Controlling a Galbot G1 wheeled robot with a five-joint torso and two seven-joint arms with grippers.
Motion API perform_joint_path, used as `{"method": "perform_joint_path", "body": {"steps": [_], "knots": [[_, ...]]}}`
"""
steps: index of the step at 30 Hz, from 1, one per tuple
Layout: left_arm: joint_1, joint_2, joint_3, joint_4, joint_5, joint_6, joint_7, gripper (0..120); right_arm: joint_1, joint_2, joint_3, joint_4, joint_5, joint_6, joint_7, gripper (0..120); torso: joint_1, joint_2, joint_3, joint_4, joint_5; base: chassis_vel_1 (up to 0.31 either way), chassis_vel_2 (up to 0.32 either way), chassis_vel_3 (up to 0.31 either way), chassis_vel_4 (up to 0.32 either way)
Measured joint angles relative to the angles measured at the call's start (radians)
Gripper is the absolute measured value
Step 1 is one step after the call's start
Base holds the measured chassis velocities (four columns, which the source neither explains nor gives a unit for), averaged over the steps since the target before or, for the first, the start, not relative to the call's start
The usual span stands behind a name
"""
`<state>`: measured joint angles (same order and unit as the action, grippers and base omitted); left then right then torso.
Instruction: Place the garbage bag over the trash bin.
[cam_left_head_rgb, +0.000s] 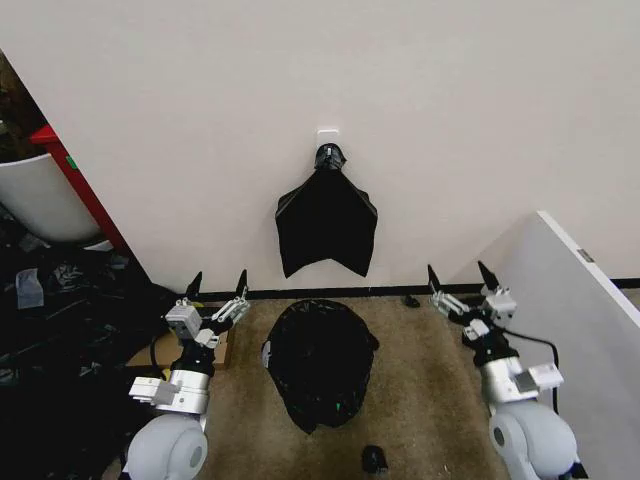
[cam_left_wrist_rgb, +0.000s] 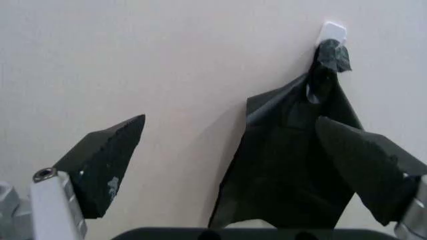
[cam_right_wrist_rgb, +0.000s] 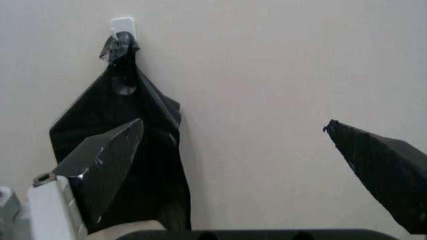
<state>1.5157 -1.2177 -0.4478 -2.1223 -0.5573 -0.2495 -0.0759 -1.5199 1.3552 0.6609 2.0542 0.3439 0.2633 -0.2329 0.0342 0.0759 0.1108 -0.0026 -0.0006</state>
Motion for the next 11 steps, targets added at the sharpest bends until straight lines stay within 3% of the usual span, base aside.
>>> {"method": "perform_joint_path", "body": {"steps": [11], "knots": [[0.003, -0.030, 0.012, -0.034, -0.001, 0.040, -0.019, 100, 0.009, 0.017, -0.012, 0.025, -0.013, 0.002, 0.017, 100, 0.000, 0.000, 0.000, 0.0002, 0.0000, 0.000, 0.000, 0.000, 0.000]]}}
